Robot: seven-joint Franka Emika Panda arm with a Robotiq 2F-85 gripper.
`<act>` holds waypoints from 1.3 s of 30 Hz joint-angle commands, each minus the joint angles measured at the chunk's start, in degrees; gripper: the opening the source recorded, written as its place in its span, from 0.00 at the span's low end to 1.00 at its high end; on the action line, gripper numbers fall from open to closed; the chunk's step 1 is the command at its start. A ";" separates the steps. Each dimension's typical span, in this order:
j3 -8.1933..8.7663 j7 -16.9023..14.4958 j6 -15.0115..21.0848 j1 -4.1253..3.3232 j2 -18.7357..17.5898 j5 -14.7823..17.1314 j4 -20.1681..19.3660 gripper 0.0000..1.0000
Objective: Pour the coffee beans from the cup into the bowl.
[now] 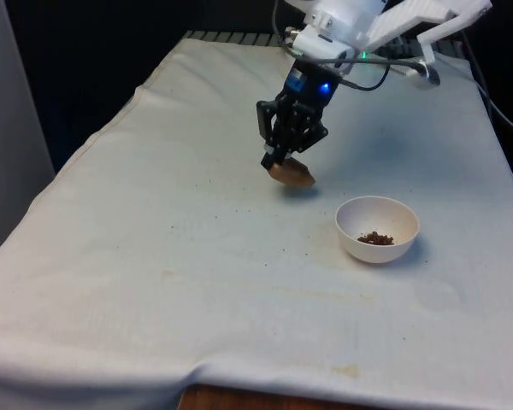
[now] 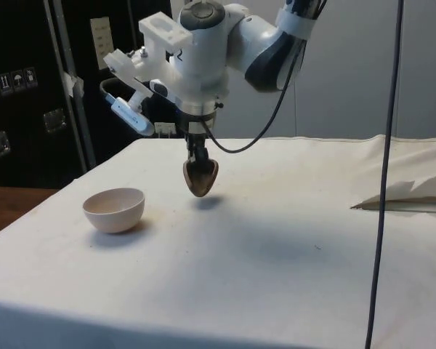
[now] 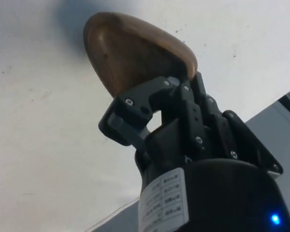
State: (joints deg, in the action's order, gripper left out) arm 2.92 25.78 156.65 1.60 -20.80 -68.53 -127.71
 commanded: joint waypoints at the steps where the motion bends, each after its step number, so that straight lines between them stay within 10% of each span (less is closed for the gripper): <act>1: -0.34 -1.78 0.34 0.63 -0.11 1.72 -0.69 0.00; 20: 0.40 -13.75 -2.35 0.57 -0.11 14.61 -1.49 0.00; 39: -0.06 -19.19 -1.78 0.63 0.40 26.36 -3.67 0.00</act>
State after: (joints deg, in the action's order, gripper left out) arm 3.61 7.68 154.35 1.60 -20.63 -43.83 -130.63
